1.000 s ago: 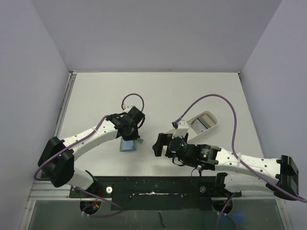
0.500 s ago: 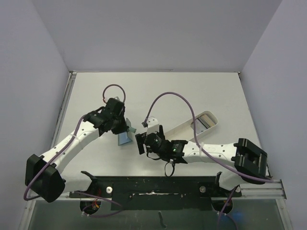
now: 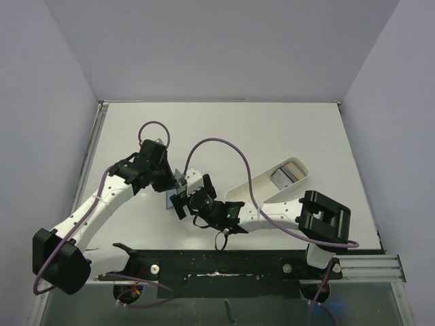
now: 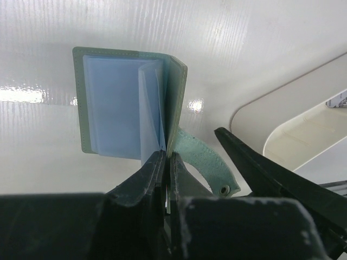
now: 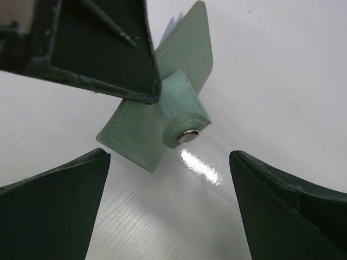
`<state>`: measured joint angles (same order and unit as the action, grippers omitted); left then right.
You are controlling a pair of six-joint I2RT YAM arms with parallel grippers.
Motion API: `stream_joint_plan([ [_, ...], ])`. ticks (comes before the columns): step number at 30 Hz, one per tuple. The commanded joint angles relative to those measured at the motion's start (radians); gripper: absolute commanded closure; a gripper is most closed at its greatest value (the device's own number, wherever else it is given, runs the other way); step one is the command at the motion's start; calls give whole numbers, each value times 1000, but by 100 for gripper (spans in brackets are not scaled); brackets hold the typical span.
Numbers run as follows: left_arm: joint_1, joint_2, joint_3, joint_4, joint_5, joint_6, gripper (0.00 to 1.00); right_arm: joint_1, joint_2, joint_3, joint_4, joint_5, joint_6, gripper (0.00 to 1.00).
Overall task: Put the credit cards into the card holder
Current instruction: Open the card holder at the center of the board.
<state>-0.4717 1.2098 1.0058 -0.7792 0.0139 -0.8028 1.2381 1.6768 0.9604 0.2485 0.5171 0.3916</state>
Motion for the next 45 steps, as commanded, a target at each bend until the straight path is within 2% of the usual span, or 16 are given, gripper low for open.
stream_joint_plan([
  [1,25,-24,-20,53,58,9,100,23,46,66,138,50,-91,3],
  [6,44,-30,-25,58,89,7,100,23,96,125,94,127,-76,7],
  [8,51,-32,-28,61,106,5,100,21,107,133,103,138,-76,11],
  [15,88,-44,-49,63,135,11,100,23,131,131,120,144,-63,49],
  [20,124,-38,-9,35,151,39,99,21,135,112,122,147,-39,77],
  [24,160,-46,20,34,187,56,78,13,142,102,130,119,-9,92],
  [28,234,-65,36,13,196,95,69,-14,135,76,138,69,53,98],
  [31,308,-90,12,10,207,127,68,-46,130,54,136,27,114,99],
  [33,319,-110,-34,44,218,134,68,-67,131,44,125,-1,159,99],
  [37,320,-110,-194,206,382,82,79,-96,132,22,109,-34,226,98],
  [41,317,-55,-320,433,531,13,83,-106,125,12,93,-49,253,96],
  [45,315,18,-345,501,547,0,86,-106,128,13,79,-62,260,94],
])
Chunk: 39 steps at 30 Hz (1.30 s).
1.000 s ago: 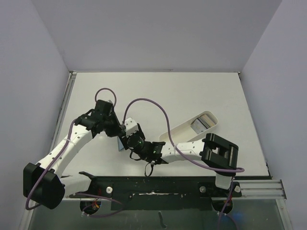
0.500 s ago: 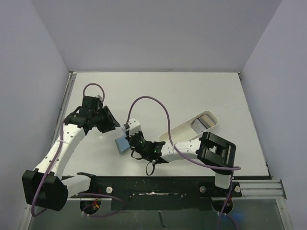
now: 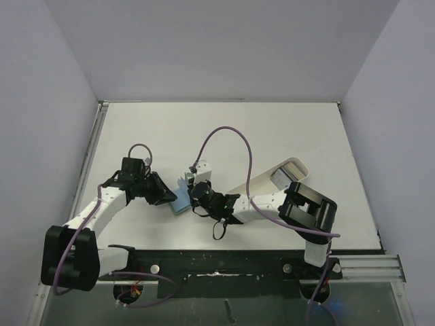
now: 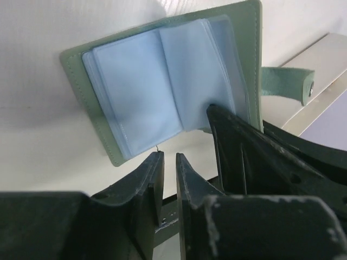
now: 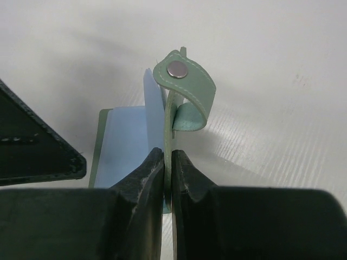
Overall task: Put the credit cards into the card holder
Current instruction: Open the card holder at the center of the board.
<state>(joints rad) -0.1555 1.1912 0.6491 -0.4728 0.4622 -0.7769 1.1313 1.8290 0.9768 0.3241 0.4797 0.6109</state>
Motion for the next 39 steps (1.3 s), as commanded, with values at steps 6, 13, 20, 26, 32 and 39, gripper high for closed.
stream_joint_plan([
  [6,-3,122,-15,244,65,-15,88,2,-24,5,-50,-48,63,83],
  [13,-45,212,-4,250,-39,22,89,-6,-62,-43,-76,-42,88,73],
  [20,-79,290,4,318,-6,2,90,-18,-76,-30,-125,-41,92,67],
  [26,-92,309,56,347,-15,2,90,-51,-141,7,-247,-57,80,57],
  [32,-116,359,74,408,2,-12,90,-66,-234,-18,-323,-62,69,45],
  [39,-162,412,120,452,3,-32,89,-73,-373,-46,-375,-41,52,28],
])
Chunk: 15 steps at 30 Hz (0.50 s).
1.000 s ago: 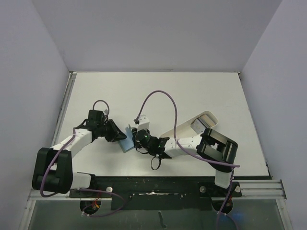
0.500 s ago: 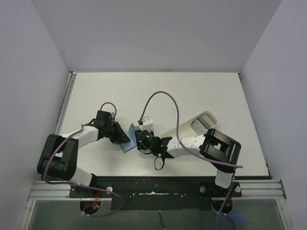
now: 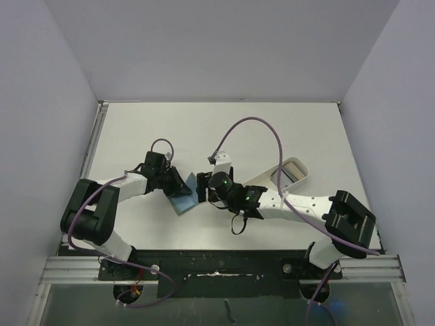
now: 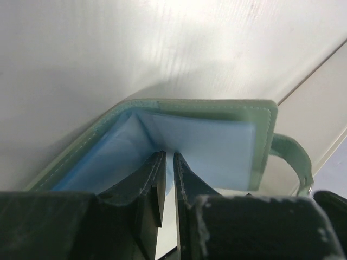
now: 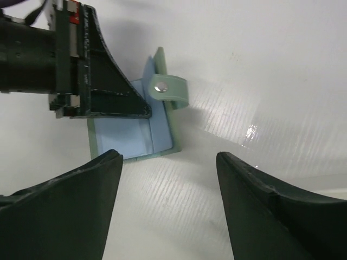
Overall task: Put the credit cards into the card holder
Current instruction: Open the card holder at the center of the board.
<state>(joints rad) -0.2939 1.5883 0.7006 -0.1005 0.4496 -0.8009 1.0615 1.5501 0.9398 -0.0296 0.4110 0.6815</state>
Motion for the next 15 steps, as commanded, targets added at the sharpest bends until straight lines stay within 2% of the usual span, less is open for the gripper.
stream_joint_plan([
  [1,-27,16,76,76,11,-8,89,-3,-108,-14,-27,27,-15,25],
  [8,-40,44,92,87,-6,-7,83,-20,-195,-58,-62,52,9,8],
  [15,-54,92,113,83,-16,14,79,-45,-263,-129,-52,40,23,2],
])
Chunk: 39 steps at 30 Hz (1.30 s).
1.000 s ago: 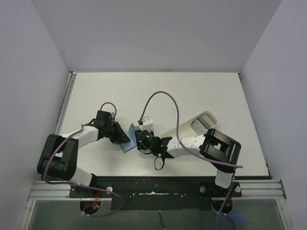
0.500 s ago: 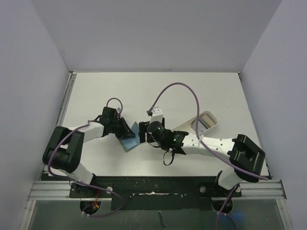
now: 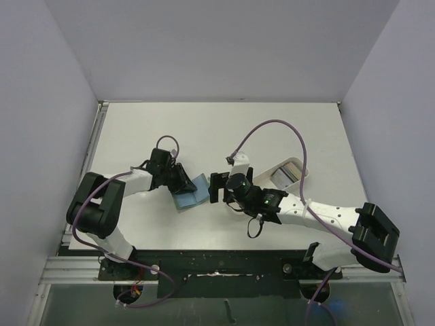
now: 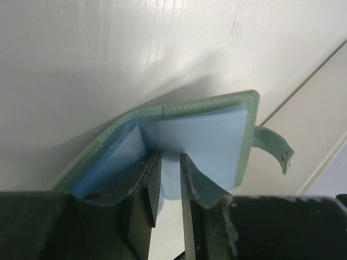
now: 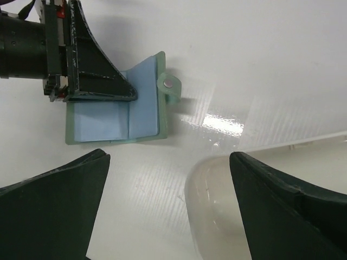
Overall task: Put the credit cards into the card holder
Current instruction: Open the card holder at the center of the board.
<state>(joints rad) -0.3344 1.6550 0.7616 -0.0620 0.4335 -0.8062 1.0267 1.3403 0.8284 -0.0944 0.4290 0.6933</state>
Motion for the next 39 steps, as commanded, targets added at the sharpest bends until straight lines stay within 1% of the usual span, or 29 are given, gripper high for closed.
stream_joint_plan([
  [1,-20,33,57,43,1,23,78,-10,-58,-24,8,22,11,2],
  [5,-47,56,97,-51,-59,73,74,-15,-105,-62,-22,22,27,2],
  [9,-61,61,111,-145,-123,104,73,-19,-175,-101,-30,26,38,2],
  [13,-81,43,106,-203,-160,126,72,-24,-214,-113,-51,41,44,2],
  [18,-108,1,74,-232,-148,156,71,-26,-251,-118,-84,51,57,2],
  [23,-128,-14,66,-288,-152,195,71,-25,-292,-77,-159,55,59,2],
  [32,-164,-130,9,-276,-61,209,70,-25,-352,-70,-231,71,74,2],
  [36,-167,-179,28,-261,-32,200,68,-24,-351,-68,-228,57,85,2],
  [39,-167,-188,74,-303,-65,198,65,-23,-351,-63,-226,51,90,2],
])
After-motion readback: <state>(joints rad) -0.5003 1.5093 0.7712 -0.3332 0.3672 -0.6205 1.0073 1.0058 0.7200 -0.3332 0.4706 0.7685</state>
